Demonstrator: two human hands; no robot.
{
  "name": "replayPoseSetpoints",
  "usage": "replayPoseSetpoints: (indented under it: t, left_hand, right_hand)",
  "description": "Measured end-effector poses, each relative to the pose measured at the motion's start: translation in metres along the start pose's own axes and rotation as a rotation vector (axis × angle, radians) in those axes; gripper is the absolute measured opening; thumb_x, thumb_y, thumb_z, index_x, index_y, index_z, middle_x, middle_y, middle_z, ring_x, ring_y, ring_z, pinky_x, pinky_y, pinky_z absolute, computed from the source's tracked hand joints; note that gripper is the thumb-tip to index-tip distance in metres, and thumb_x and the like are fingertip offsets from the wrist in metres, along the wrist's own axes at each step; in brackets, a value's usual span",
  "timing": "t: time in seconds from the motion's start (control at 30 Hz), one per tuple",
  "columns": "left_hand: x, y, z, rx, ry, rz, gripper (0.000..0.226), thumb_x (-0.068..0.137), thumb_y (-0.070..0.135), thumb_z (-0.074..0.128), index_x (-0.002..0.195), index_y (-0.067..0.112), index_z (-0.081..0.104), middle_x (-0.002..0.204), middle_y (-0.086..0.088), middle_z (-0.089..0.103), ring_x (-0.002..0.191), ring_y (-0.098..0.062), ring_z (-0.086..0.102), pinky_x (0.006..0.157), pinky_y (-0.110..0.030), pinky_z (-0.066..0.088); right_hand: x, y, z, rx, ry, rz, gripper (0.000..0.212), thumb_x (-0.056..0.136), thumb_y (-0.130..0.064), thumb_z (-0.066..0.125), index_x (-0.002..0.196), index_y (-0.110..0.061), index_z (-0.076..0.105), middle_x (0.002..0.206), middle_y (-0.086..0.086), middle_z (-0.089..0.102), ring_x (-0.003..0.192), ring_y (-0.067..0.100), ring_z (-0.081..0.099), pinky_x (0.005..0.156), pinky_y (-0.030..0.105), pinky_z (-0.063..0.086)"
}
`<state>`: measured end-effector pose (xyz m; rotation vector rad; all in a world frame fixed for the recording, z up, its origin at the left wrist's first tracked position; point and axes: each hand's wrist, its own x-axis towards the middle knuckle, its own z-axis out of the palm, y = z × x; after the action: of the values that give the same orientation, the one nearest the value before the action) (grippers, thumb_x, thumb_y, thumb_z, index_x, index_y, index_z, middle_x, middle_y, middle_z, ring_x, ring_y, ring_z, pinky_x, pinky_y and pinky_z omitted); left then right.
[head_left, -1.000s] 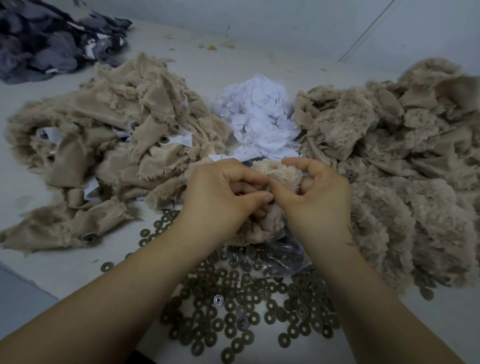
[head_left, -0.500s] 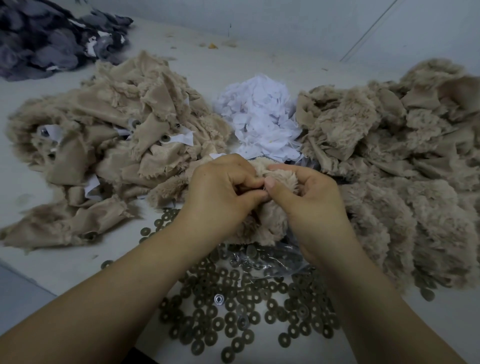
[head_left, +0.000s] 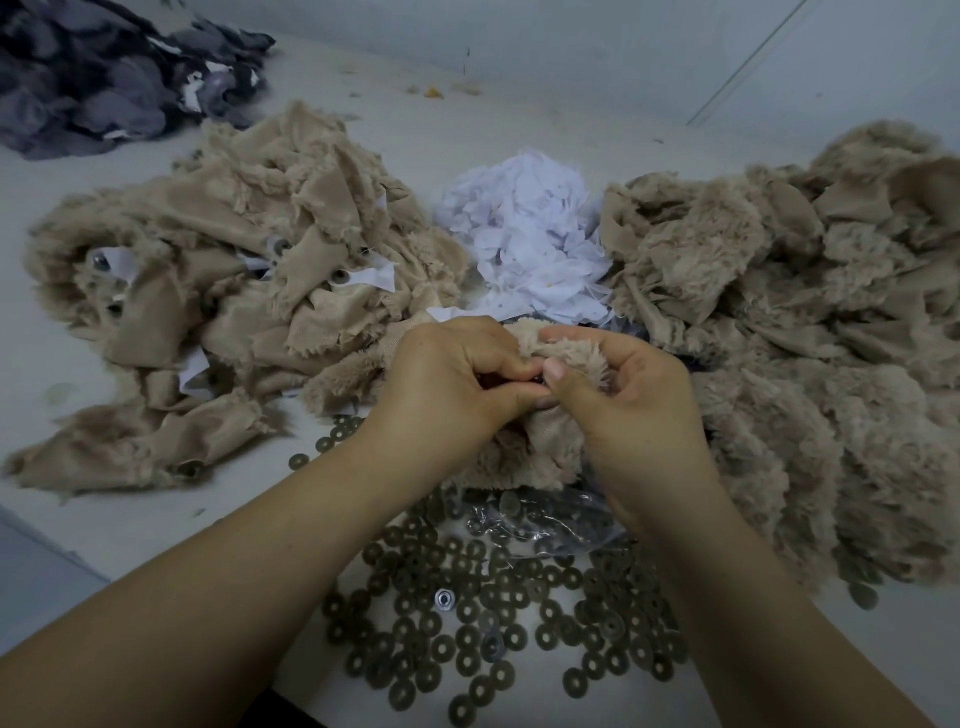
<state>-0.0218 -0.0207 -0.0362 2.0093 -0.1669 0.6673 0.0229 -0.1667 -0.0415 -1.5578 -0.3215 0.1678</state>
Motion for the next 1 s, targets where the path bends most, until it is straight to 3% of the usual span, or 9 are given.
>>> replayPoseSetpoints:
  t: [0.1, 0.2, 0.33, 0.43, 0.5, 0.63, 0.7, 0.8, 1.0]
  left_hand:
    - [0.001, 0.002, 0.0, -0.002, 0.019, 0.043, 0.019, 0.074, 0.013, 0.081, 0.092, 0.006, 0.078, 0.078, -0.004, 0.07, 0.074, -0.01, 0.064, 0.07, -0.022, 0.053]
    - [0.002, 0.003, -0.002, 0.006, 0.069, -0.014, 0.027, 0.076, 0.023, 0.08, 0.102, 0.022, 0.075, 0.081, 0.002, 0.07, 0.073, -0.01, 0.063, 0.069, -0.026, 0.055]
    - [0.005, -0.005, -0.011, 0.1, -0.058, -0.208, 0.028, 0.07, 0.044, 0.078, 0.09, 0.028, 0.067, 0.08, 0.01, 0.062, 0.065, -0.002, 0.051, 0.059, -0.015, 0.044]
    - [0.005, -0.007, -0.01, 0.031, -0.124, -0.274, 0.013, 0.082, 0.02, 0.077, 0.074, 0.015, 0.069, 0.066, 0.004, 0.06, 0.058, -0.001, 0.05, 0.055, -0.016, 0.043]
    - [0.003, -0.007, -0.009, -0.063, -0.086, -0.329, 0.018, 0.086, 0.012, 0.073, 0.07, 0.014, 0.069, 0.063, -0.002, 0.062, 0.056, -0.006, 0.051, 0.052, -0.02, 0.044]
    - [0.004, -0.006, -0.007, -0.178, -0.032, -0.407, 0.029, 0.095, 0.013, 0.062, 0.066, 0.017, 0.062, 0.052, 0.009, 0.052, 0.047, -0.005, 0.042, 0.044, -0.015, 0.036]
    - [0.006, -0.005, -0.007, -0.195, -0.008, -0.415, 0.03, 0.097, 0.013, 0.058, 0.067, 0.018, 0.059, 0.054, 0.008, 0.049, 0.049, -0.004, 0.041, 0.046, -0.014, 0.036]
    - [0.006, -0.005, -0.007, -0.223, -0.002, -0.414, 0.033, 0.099, 0.017, 0.054, 0.067, 0.021, 0.056, 0.056, 0.008, 0.046, 0.052, -0.005, 0.04, 0.049, -0.017, 0.037]
    - [0.002, -0.003, -0.004, -0.269, -0.049, -0.351, 0.02, 0.089, 0.023, 0.071, 0.074, 0.011, 0.064, 0.068, -0.006, 0.056, 0.061, -0.014, 0.05, 0.056, -0.026, 0.042]
  right_hand:
    - [0.001, -0.002, 0.0, 0.149, -0.005, 0.046, 0.015, 0.094, -0.007, 0.065, 0.108, -0.009, 0.07, 0.103, 0.01, 0.076, 0.102, 0.024, 0.072, 0.092, 0.044, 0.057]
    - [0.001, -0.004, -0.001, 0.356, 0.017, 0.137, 0.026, 0.088, -0.019, 0.068, 0.11, -0.006, 0.07, 0.106, 0.016, 0.075, 0.103, 0.031, 0.072, 0.09, 0.045, 0.057]
    - [0.008, -0.008, -0.006, 0.505, 0.038, 0.263, 0.02, 0.098, -0.013, 0.055, 0.107, -0.002, 0.068, 0.103, 0.022, 0.074, 0.096, 0.034, 0.073, 0.078, 0.042, 0.061]
    - [0.008, -0.007, -0.003, 0.513, 0.039, 0.293, 0.024, 0.099, -0.015, 0.055, 0.111, 0.001, 0.066, 0.106, 0.024, 0.073, 0.1, 0.036, 0.072, 0.083, 0.045, 0.06]
    - [0.007, -0.005, -0.002, 0.497, 0.045, 0.286, 0.038, 0.091, -0.024, 0.065, 0.117, 0.003, 0.064, 0.111, 0.025, 0.071, 0.105, 0.037, 0.07, 0.092, 0.048, 0.057]
    - [0.009, -0.005, -0.005, 0.406, 0.025, 0.295, 0.089, 0.053, -0.033, 0.088, 0.131, -0.006, 0.054, 0.119, 0.012, 0.072, 0.107, 0.026, 0.071, 0.097, 0.045, 0.054]
    - [0.007, -0.003, -0.004, 0.36, -0.01, 0.298, 0.072, 0.057, -0.023, 0.087, 0.121, -0.008, 0.059, 0.111, 0.008, 0.075, 0.101, 0.023, 0.073, 0.085, 0.04, 0.059]
    - [0.005, -0.001, -0.001, 0.364, -0.018, 0.309, 0.038, 0.081, -0.009, 0.075, 0.118, -0.008, 0.065, 0.106, 0.01, 0.076, 0.098, 0.025, 0.074, 0.077, 0.037, 0.061]
    - [0.003, -0.004, 0.001, 0.383, -0.072, 0.292, 0.052, 0.082, -0.011, 0.075, 0.13, -0.008, 0.056, 0.11, 0.012, 0.075, 0.1, 0.029, 0.073, 0.085, 0.042, 0.06]
